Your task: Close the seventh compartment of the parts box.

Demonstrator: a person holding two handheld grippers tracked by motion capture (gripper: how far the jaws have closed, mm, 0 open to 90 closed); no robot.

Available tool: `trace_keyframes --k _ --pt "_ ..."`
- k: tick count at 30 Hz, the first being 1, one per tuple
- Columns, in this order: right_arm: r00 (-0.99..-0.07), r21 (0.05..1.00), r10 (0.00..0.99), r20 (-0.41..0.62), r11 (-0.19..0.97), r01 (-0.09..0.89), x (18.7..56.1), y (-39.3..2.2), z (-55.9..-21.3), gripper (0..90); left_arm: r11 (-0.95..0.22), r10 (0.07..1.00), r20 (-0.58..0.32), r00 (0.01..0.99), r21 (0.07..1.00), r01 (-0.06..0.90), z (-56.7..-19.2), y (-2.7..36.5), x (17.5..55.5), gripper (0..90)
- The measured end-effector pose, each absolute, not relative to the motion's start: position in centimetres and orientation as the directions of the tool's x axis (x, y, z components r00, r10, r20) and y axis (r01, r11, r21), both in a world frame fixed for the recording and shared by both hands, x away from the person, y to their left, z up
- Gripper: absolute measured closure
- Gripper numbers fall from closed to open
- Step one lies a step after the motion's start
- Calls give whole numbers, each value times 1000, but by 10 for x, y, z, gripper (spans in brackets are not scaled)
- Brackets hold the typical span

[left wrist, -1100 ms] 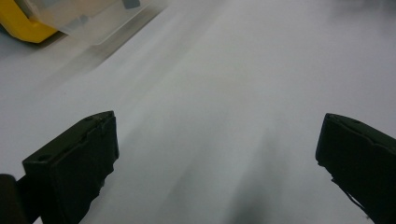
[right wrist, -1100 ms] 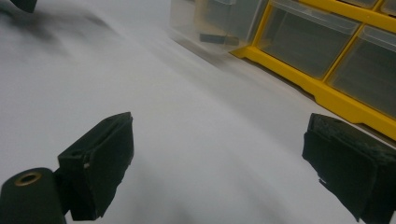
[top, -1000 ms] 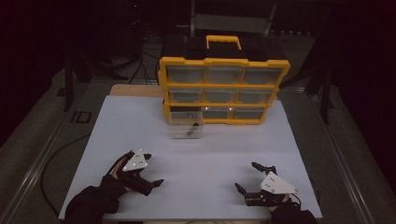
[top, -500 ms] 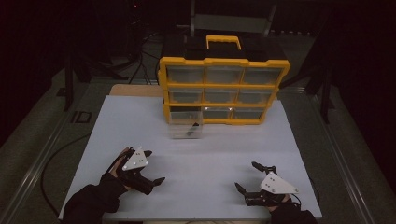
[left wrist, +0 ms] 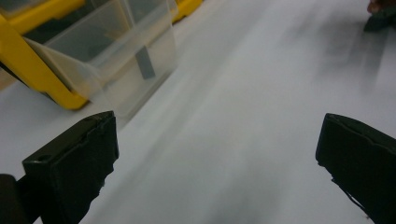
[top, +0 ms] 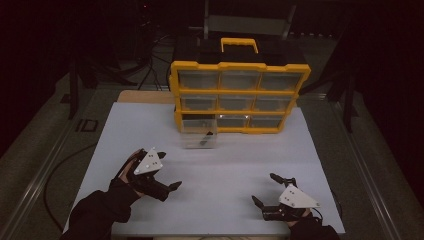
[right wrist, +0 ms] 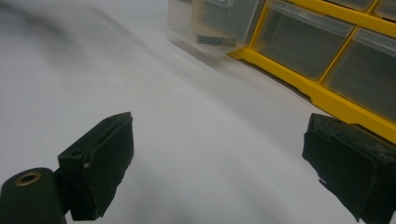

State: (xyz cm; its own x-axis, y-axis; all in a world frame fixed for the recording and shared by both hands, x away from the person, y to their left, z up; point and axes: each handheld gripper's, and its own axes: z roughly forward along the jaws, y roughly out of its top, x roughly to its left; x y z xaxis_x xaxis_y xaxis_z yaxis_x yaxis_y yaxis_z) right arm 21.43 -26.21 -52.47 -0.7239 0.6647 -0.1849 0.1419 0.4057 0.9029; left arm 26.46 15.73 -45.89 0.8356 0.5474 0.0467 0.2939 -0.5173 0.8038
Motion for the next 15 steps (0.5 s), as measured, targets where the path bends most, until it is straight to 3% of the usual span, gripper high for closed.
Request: trace_keyframes --k 15 --pt "-727 902 663 -181 407 147 214 -261 -525 89 -465 641 58 765 822 328 -437 134 270 0"
